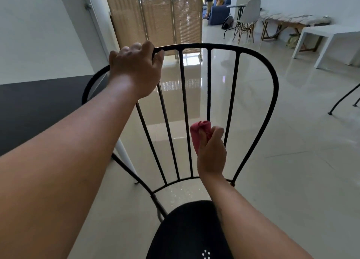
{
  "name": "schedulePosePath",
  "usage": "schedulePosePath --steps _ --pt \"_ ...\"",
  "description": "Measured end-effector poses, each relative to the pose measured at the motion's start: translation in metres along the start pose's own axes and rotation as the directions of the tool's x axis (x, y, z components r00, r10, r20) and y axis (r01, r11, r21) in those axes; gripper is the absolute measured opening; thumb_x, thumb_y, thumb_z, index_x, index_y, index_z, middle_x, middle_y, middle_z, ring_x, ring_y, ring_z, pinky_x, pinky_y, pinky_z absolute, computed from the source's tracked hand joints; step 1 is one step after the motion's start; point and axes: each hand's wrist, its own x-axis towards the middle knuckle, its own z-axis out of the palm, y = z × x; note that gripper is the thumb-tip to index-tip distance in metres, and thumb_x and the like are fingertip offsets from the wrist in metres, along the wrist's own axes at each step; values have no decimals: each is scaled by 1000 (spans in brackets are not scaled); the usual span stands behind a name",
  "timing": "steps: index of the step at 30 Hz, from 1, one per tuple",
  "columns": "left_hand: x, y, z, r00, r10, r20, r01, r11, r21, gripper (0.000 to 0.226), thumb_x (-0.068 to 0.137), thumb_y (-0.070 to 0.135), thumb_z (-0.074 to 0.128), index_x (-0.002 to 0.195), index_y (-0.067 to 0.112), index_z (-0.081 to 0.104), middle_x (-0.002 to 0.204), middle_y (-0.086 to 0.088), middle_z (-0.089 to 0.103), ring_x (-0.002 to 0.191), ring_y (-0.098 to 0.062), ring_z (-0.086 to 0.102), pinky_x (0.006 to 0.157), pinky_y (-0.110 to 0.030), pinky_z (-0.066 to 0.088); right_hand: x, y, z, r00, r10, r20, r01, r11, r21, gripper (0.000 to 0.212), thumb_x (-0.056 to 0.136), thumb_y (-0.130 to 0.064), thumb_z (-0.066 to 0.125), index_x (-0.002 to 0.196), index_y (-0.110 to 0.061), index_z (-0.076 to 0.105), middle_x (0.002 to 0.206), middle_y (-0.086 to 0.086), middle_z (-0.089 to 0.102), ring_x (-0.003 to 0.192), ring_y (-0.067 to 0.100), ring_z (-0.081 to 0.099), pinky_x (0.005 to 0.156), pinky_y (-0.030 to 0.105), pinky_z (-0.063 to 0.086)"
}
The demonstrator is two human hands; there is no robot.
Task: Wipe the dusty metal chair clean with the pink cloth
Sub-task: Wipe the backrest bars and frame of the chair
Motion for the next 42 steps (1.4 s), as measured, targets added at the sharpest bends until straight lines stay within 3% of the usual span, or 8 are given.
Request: schedulePosePath --steps 4,8,10,19,24,27,30,42 --pt "0 2 0 1000 -5 3 5 999 35 45 102 48 20 111 13 47 117 -17 57 109 -38 51 94 -48 30 -39 35 6 972 196 128 -191 980 -49 22 100 -40 46 96 -20 39 88 -1 59 75 18 59 57 25 38" --pt "0 1 0 1000 -19 15 18 1000 22 46 102 49 19 111 14 47 119 -15 56 111 -37 50 95 -48 29 -68 69 2 909 316 271 -180 885 -430 16 100 -18 50 114 -12 48 98 9 60 76 19 55 65 33 49" --pt "1 1 -1 1000 -17 20 17 1000 18 47 101 50 19 111 14 48 118 -15 56 110 -36 50 95 -48 29 -67 70 -1 894 323 310 -162 879 -448 16 99 -16 51 114 -11 50 98 9 60 75 19 52 64 31 46" --pt "0 3 -3 999 -28 38 27 999 32 48 101 49 18 111 13 48 117 -15 57 110 -36 50 93 -47 30 29 -33 -31 992 -51 113 51 999 7 22 97 -31 58 102 -12 49 87 6 66 77 23 63 65 31 44" --pt "1 1 -3 999 -23 42 22 999 27 48 101 50 19 112 13 47 116 -15 57 109 -36 51 94 -47 30 103 -99 -38 968 -248 -46 251 966 57 20 98 -27 57 102 -8 55 83 -2 61 75 19 63 66 29 51" --pt "2 2 -3 999 -24 49 23 999 26 48 101 50 19 112 13 48 116 -15 57 109 -36 52 94 -47 31 127 -119 -29 948 -244 -204 271 956 111 16 95 -19 62 102 -6 56 95 1 62 84 11 55 70 10 42" --pt "2 2 -4 998 -26 57 24 999 22 47 102 49 20 111 13 48 117 -15 57 109 -35 51 94 -47 30 124 -117 -19 929 -187 -319 250 953 169 18 93 -22 63 96 -5 57 94 5 62 82 12 53 67 14 39" --pt "0 -1 -11 994 16 112 -10 998 -61 44 101 49 21 113 15 48 117 -13 57 110 -34 52 94 -47 32 103 -92 -33 925 -364 -111 365 931 -11 29 101 -27 48 108 -2 60 95 13 63 84 28 61 71 41 53"
